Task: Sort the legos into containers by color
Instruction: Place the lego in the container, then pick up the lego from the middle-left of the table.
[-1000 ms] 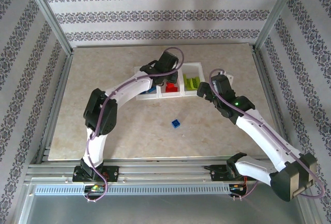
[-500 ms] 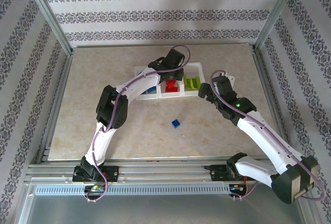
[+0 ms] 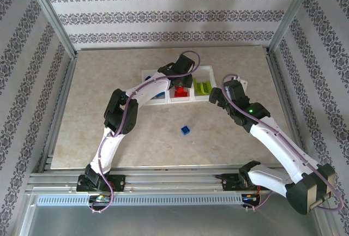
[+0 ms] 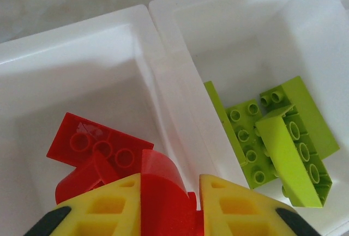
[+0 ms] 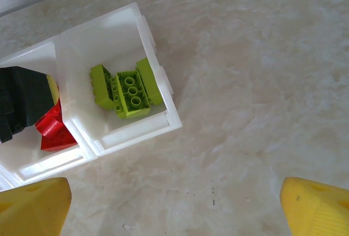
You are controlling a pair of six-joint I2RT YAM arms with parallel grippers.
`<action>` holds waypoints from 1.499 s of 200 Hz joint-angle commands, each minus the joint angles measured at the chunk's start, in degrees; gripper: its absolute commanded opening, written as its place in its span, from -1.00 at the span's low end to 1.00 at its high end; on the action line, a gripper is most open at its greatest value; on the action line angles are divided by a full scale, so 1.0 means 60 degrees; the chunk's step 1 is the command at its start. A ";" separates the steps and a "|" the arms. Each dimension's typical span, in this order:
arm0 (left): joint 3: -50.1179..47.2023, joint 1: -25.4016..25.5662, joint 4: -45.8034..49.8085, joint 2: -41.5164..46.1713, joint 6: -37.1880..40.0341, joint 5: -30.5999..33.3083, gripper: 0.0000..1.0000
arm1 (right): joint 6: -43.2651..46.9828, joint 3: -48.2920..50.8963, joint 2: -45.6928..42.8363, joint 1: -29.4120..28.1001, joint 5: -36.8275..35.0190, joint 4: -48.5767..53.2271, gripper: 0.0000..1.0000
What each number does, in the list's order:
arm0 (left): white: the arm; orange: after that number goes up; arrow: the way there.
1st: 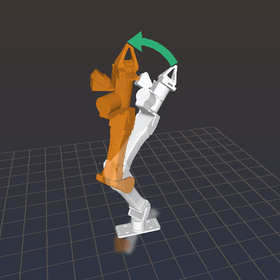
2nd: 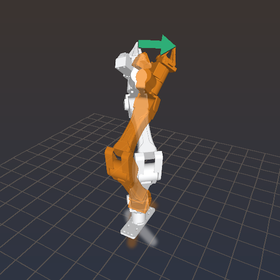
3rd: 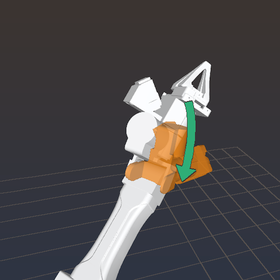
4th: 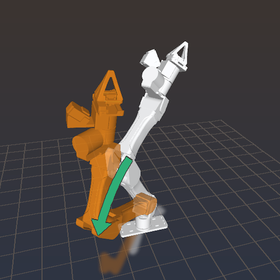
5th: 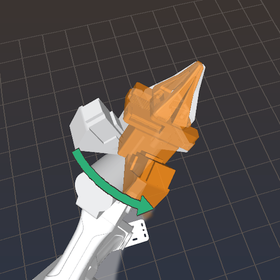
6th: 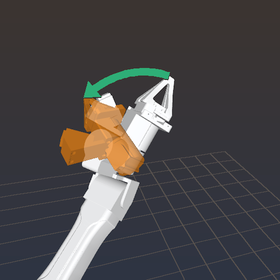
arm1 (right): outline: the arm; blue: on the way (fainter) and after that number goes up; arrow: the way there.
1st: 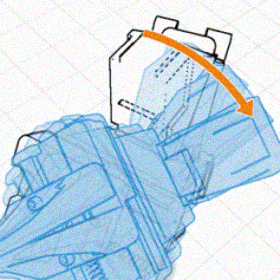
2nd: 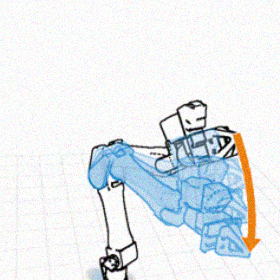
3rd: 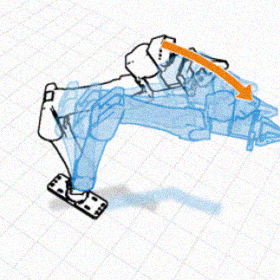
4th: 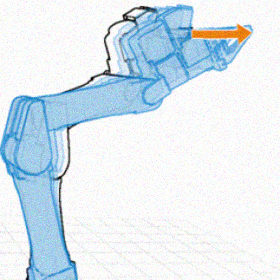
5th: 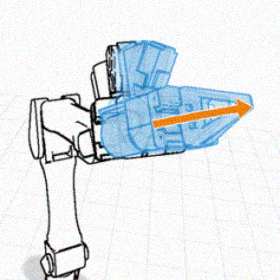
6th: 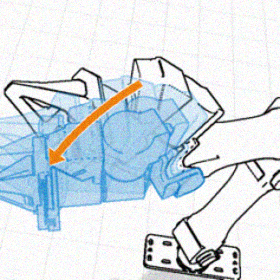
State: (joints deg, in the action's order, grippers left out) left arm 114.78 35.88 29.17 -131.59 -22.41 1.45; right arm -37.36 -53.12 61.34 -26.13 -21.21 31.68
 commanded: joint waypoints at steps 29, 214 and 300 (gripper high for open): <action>0.0127 -0.0105 0.0190 0.0150 -0.0114 -0.0096 -0.25 | 0.0104 -0.0125 0.0067 -0.0010 -0.0127 0.0096 0.97; -0.6731 0.1098 -0.1404 0.5447 0.0351 -0.0144 0.59 | -0.0141 0.0005 0.0133 -0.0021 -0.0097 0.0103 0.97; -0.8285 0.2628 -0.1570 0.5775 0.0322 0.0044 0.99 | -0.0356 0.0181 0.0192 -0.0023 -0.0069 0.0096 0.97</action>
State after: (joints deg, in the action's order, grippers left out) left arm 65.47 49.87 21.61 -97.03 -20.97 0.21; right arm -38.11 -53.06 62.37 -26.13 -21.19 31.68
